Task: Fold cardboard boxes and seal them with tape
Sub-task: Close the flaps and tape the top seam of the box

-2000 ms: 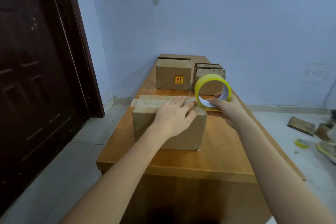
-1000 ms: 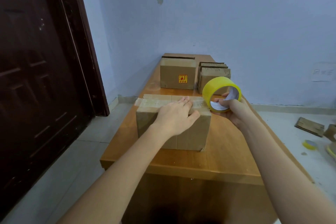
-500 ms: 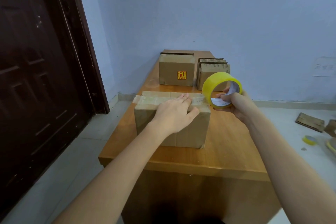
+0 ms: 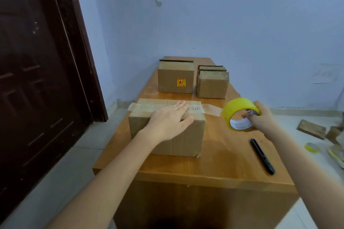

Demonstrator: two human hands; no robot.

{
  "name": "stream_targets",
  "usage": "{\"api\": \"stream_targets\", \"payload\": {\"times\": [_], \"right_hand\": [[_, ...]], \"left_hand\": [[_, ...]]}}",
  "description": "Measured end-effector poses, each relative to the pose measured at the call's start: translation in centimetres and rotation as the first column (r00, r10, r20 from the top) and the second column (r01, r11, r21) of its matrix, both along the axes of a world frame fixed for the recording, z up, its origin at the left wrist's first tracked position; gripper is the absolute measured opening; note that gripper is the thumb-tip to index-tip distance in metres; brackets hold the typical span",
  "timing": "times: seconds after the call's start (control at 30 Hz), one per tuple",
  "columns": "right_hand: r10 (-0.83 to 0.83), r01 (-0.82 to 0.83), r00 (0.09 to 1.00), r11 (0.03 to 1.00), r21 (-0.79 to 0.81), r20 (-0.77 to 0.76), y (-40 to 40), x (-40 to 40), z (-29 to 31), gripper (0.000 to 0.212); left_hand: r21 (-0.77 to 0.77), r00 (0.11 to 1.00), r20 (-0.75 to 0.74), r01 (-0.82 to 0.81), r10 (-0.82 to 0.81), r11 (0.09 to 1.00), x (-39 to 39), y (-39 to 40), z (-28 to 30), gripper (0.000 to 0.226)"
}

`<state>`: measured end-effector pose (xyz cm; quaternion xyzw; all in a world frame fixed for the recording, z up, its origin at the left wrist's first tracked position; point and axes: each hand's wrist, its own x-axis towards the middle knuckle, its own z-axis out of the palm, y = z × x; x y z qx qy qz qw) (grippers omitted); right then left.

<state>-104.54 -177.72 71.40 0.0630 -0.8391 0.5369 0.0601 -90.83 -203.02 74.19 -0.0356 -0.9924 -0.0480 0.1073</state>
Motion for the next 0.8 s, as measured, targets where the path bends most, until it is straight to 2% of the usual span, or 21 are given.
{"api": "stream_targets", "payload": {"times": [0.07,0.17,0.23,0.27,0.33,0.37,0.4,0.47,0.53,0.67,0.73,0.8], "right_hand": [[0.025,-0.025,1.0,0.998,0.051,-0.011,-0.1,0.2,-0.5,0.027],[0.064,-0.067,0.998,0.989,0.135,0.022,0.0,0.4,-2.1,0.008],[0.07,-0.076,0.996,0.987,0.139,0.047,-0.2,0.4,-2.7,0.016],[0.062,-0.068,0.997,0.99,0.127,0.053,-0.3,0.5,-2.7,0.017],[0.037,-0.043,0.998,0.993,0.106,0.052,-0.5,0.7,-2.3,0.017],[0.038,-0.042,0.998,0.996,0.083,0.046,-0.4,0.8,-2.0,0.015],[0.048,-0.05,0.998,0.997,0.056,0.037,-0.3,1.0,-1.6,0.013],[0.075,-0.075,0.997,0.997,0.019,0.019,-0.1,1.5,-0.8,0.013],[0.103,-0.103,0.995,0.995,0.015,0.005,0.0,1.8,-0.4,0.013],[0.106,-0.106,0.994,0.994,0.037,-0.005,-0.3,1.9,-0.1,0.01],[0.09,-0.09,0.996,0.996,0.028,0.002,-0.5,2.0,0.1,0.011],[0.072,-0.072,0.997,0.997,0.036,0.003,-0.5,2.0,0.3,0.016]], "left_hand": [[0.004,1.0,0.002,-0.002,0.002,1.0,0.0,0.0,0.0,0.06],[-0.003,1.0,-0.004,-0.008,0.008,1.0,0.0,0.1,0.0,0.06],[0.017,1.0,0.012,-0.013,0.013,1.0,0.1,0.2,0.2,0.06],[0.072,1.0,0.029,-0.012,0.01,0.997,0.2,0.2,0.4,0.06],[0.316,0.999,0.03,-0.029,0.021,0.948,0.3,-0.1,1.1,0.059],[0.416,0.999,-0.011,-0.041,0.05,0.908,0.4,-0.6,1.2,0.057],[0.437,0.992,-0.077,-0.061,0.104,0.897,0.5,-1.1,1.3,0.052],[0.328,0.937,-0.24,-0.169,0.255,0.929,0.7,-2.7,0.9,0.043],[0.309,0.869,-0.285,-0.316,0.404,0.897,1.1,-4.4,0.4,0.049],[0.334,0.754,-0.098,-0.59,0.65,0.735,1.9,-6.8,1.0,0.091],[0.403,0.727,0.01,-0.632,0.687,0.662,1.8,-7.8,1.4,0.099],[0.501,0.74,0.109,-0.618,0.664,0.606,1.6,-8.6,1.4,0.099]]}}
